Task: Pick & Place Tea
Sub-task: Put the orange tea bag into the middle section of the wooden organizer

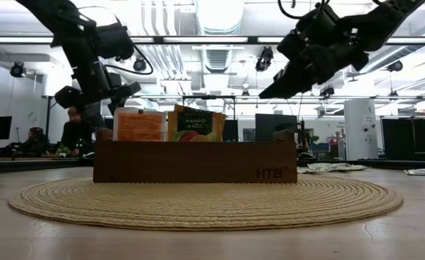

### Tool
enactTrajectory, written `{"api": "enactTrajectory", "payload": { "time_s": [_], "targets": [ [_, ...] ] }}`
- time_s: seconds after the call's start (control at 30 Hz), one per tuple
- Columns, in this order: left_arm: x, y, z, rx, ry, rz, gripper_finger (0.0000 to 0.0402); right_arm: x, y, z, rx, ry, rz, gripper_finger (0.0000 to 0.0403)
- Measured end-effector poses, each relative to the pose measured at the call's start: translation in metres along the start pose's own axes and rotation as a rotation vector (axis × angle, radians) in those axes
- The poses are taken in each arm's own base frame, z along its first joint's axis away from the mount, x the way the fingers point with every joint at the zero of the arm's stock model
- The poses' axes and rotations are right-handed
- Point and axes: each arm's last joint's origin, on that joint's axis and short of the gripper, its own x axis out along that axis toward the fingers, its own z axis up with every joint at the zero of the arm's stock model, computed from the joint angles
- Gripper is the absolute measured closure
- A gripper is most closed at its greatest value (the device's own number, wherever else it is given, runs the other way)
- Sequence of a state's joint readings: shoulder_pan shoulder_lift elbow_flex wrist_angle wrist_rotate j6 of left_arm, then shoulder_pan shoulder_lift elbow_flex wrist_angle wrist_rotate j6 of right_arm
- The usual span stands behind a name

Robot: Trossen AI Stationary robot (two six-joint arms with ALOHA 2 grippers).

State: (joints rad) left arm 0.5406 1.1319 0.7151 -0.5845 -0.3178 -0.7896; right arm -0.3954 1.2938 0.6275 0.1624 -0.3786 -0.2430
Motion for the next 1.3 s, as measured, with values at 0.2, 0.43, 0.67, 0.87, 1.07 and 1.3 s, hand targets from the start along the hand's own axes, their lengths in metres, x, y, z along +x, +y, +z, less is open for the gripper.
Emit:
{"api": "enactTrajectory", "payload": {
  "time_s": [0.2, 0.43, 0.67, 0.87, 1.07, 1.3],
  "targets": [
    [0.021, -0.003, -0.006, 0.028, 0.07, 0.065, 0.0182, 0.0, 0.0, -0.005, 0.001, -0.004, -0.006, 0.0394],
    [0.053, -0.01, -0.01, 0.065, 0.131, 0.086, 0.0182, -0.002, -0.001, -0.005, 0.018, -0.027, 0.001, 0.0394],
    [0.076, -0.004, -0.003, 0.033, 0.17, 0.08, 0.0182, -0.003, -0.001, -0.005, 0.026, -0.029, 0.003, 0.0394],
    [0.09, 0.0, -0.005, 0.059, 0.214, 0.097, 0.0185, -0.003, -0.001, -0.006, 0.031, -0.026, 0.005, 0.0394],
    [0.092, -0.001, -0.005, 0.087, 0.221, 0.082, 0.0271, -0.003, -0.001, -0.006, 0.029, -0.03, 0.005, 0.0394],
    [0.089, -0.005, -0.003, 0.133, 0.237, 0.023, 0.0396, -0.003, -0.001, -0.006, 0.042, -0.03, 0.004, 0.0394]
  ]
}}
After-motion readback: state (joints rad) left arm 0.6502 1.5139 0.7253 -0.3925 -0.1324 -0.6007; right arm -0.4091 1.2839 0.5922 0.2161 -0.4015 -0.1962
